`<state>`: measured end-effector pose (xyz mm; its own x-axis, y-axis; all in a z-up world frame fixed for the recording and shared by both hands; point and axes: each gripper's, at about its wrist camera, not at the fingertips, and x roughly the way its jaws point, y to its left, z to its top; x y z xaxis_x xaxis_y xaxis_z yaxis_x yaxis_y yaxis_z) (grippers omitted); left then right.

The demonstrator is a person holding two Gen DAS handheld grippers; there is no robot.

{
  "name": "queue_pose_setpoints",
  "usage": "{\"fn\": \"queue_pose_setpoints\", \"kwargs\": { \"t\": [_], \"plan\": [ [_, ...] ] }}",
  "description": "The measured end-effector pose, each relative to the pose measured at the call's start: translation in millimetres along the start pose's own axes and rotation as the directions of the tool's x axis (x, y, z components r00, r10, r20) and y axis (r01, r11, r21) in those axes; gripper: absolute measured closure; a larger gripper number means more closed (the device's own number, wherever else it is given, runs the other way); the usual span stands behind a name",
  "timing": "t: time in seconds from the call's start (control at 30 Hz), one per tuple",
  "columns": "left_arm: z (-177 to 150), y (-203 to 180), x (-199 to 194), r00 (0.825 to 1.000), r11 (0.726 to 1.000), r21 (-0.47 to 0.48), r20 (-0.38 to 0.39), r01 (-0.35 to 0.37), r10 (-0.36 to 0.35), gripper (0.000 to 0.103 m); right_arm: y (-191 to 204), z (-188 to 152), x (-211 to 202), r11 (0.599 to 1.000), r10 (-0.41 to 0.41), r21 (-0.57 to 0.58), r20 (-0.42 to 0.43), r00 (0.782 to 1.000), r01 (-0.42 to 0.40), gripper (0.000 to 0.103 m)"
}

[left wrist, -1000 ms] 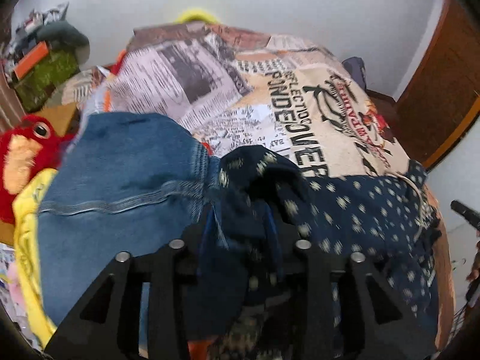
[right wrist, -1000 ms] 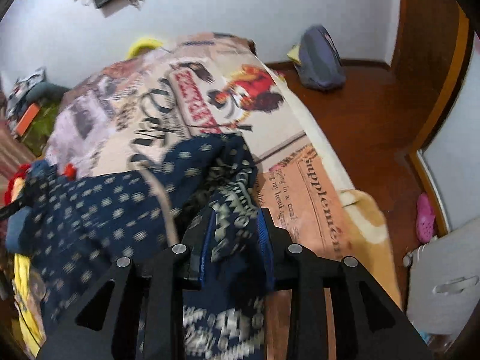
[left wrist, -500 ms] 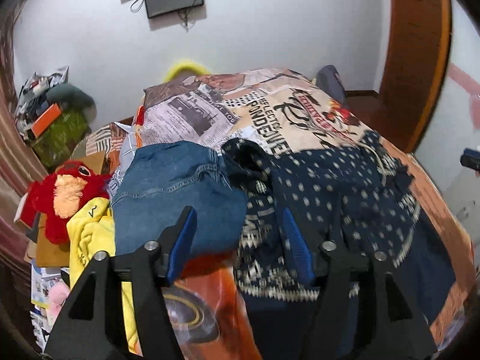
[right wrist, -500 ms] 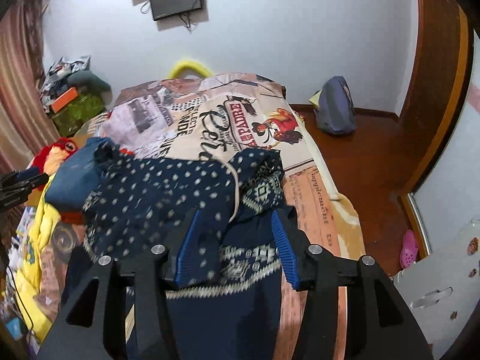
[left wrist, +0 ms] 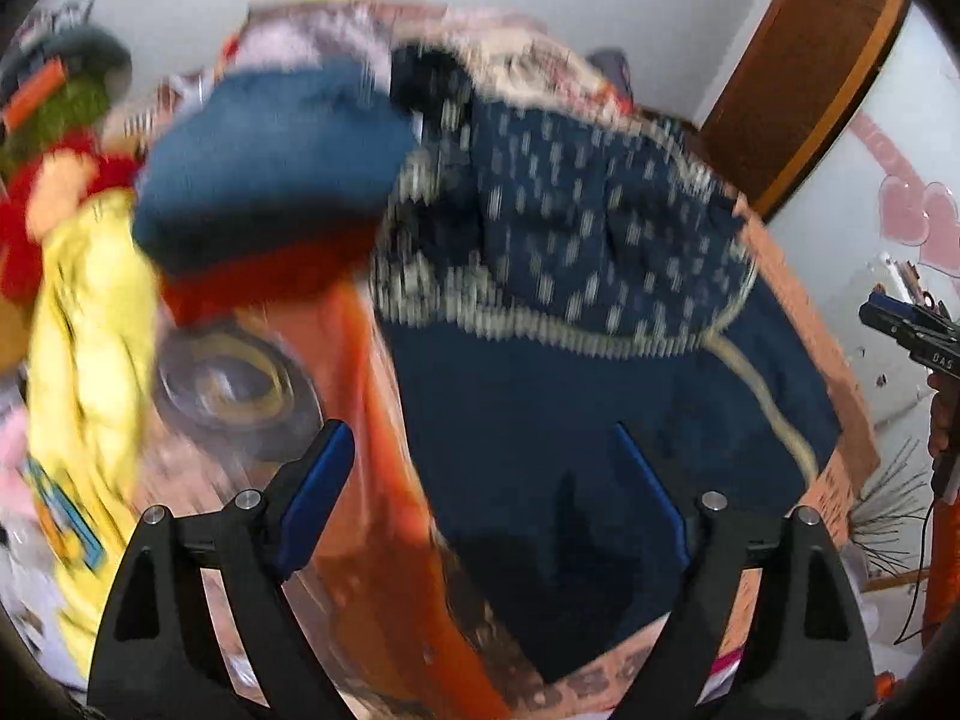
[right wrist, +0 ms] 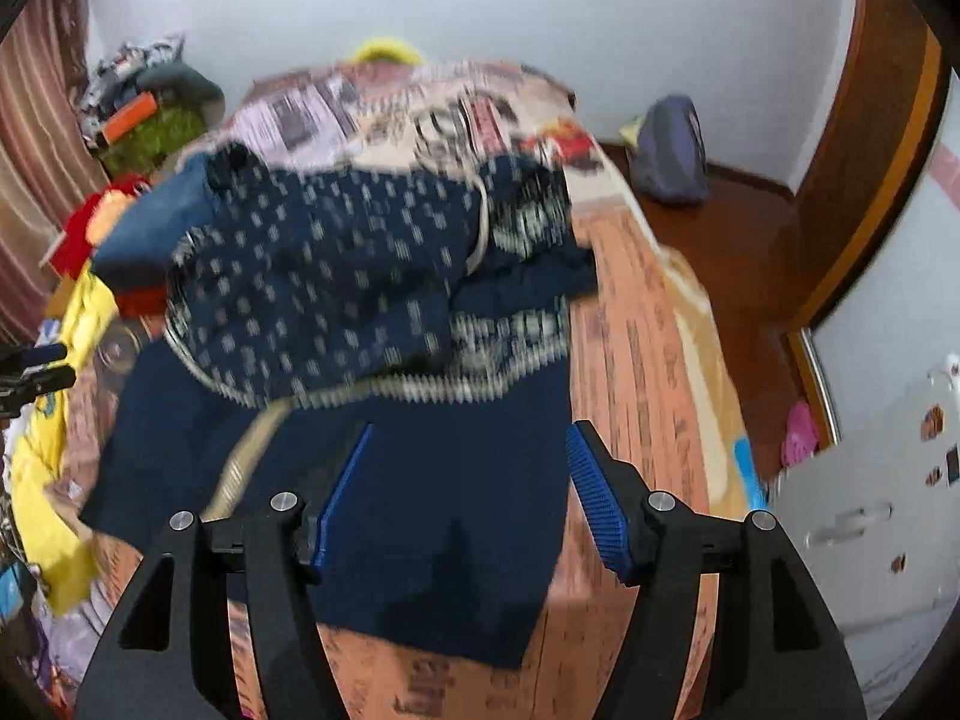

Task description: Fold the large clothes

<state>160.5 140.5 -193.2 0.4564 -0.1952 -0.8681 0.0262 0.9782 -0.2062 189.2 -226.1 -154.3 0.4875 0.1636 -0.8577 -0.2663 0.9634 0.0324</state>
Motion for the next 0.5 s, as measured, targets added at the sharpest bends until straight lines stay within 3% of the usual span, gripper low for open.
{"fn": "queue_pose_setpoints", "kwargs": {
  "t": [0.17,0.3,0.43,0.5],
  "plan": [
    [-35.5,8.5,34.3,0.991,0.992,-0.105,-0.108,0.070,-0.081,0.017,-10.1,-32.2,26.8,0.996,0.056,0.081,-0.102,0.993,-0.048,0.042],
    [-50.7,4.0,47.7,0.981,0.976,-0.183,-0.129,0.119,-0.144,0.016,-18.8,-49.3,58.6,0.987,0.102,0.139,-0.207,0.973,-0.074,0.042],
    [-52.7,5.7,53.4,0.970,0.946,-0.270,-0.109,0.182,-0.218,0.017,-32.1,-48.9,70.1,0.969,0.163,0.217,-0.181,0.970,-0.122,0.041],
    [-53.0,9.6,58.7,0.956,0.920,-0.317,-0.100,0.232,-0.275,0.023,-39.9,-48.4,75.1,0.954,0.192,0.266,-0.177,0.965,-0.141,0.041]
  ]
}}
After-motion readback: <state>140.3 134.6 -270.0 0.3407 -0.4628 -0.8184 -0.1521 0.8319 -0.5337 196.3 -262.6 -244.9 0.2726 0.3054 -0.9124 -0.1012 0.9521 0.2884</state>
